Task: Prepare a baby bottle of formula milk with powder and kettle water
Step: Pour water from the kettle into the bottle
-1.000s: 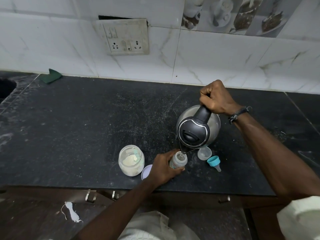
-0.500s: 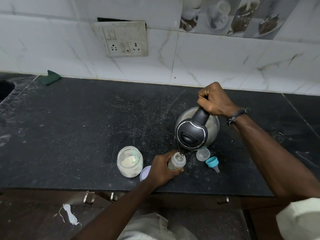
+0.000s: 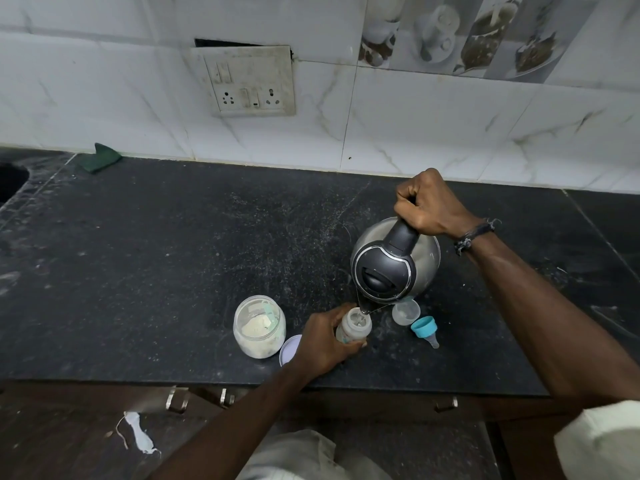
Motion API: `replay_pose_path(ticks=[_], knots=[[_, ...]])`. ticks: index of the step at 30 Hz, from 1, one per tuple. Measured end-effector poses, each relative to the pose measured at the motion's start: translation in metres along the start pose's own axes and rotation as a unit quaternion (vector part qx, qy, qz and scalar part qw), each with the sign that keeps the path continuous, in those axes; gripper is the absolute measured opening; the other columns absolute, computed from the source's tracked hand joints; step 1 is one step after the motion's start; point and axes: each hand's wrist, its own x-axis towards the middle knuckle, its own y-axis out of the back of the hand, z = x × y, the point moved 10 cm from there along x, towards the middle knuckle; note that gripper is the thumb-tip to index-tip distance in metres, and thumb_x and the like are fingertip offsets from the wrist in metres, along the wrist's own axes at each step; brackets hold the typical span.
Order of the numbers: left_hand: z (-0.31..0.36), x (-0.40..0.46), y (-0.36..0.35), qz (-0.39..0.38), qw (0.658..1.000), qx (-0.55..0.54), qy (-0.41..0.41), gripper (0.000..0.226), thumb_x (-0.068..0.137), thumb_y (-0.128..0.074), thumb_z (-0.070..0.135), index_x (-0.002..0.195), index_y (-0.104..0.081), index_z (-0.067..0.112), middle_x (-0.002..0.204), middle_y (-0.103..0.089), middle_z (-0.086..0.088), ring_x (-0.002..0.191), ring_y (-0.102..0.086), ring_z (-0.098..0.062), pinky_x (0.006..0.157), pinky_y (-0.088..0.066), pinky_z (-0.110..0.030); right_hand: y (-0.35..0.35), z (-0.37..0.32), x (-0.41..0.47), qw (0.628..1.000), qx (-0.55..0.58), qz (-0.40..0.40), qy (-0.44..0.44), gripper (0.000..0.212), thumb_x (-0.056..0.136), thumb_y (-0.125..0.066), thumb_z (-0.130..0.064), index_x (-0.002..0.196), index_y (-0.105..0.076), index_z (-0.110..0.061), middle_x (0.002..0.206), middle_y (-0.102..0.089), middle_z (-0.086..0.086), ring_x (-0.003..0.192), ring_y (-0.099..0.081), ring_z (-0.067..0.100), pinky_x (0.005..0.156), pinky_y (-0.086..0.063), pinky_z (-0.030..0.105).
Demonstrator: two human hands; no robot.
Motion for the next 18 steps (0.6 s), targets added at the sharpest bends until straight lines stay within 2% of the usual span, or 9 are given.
replay_pose_path(ticks=[3,8,13,18], knots=[[-0.001,0.0,0.0,-0.002,1.0,-0.006,0.006,0.058,0.071,-0.09,0.027,0.123,-0.065,0.034,0.11,-0.076,0.013,0.104,-0.071,-0.005,0.093,-0.058,-0.043,0.0,0.0,0.0,1.0,-0.006,0.002,0.006,0.028,0.065,-0.044,-0.029,0.042,-0.032,-0.019,0.039,-0.026,-0.006,0.039,-0.022,0.013,0.042,-0.02,0.013],[-0.005,-0.001,-0.001,-0.001,1.0,-0.007,0.012,0.06,0.07,-0.09,0.029,0.124,-0.065,0.033,0.111,-0.076,0.013,0.105,-0.071,-0.006,0.094,-0.058,-0.044,0.001,-0.001,0.0,1.0,-0.011,0.004,0.01,0.028,0.065,-0.044,-0.028,0.042,-0.031,-0.02,0.039,-0.026,-0.005,0.04,-0.018,0.009,0.042,-0.018,0.014],[-0.008,0.0,-0.002,-0.003,1.0,-0.012,0.021,0.06,0.07,-0.09,0.029,0.124,-0.065,0.034,0.11,-0.076,0.012,0.105,-0.071,-0.008,0.094,-0.058,-0.045,0.0,-0.001,0.001,1.0,-0.012,0.001,0.011,0.028,0.065,-0.044,-0.028,0.043,-0.029,-0.024,0.039,-0.026,-0.007,0.04,-0.025,0.014,0.043,-0.017,0.014],[-0.011,0.0,-0.002,0.0,1.0,-0.006,0.022,0.061,0.07,-0.09,0.032,0.126,-0.066,0.029,0.113,-0.075,0.013,0.107,-0.071,-0.008,0.095,-0.057,-0.045,-0.001,-0.001,0.001,1.0,-0.016,0.0,0.013,0.027,0.065,-0.044,-0.028,0.042,-0.03,-0.023,0.039,-0.027,-0.006,0.039,-0.02,0.01,0.043,-0.017,0.014]])
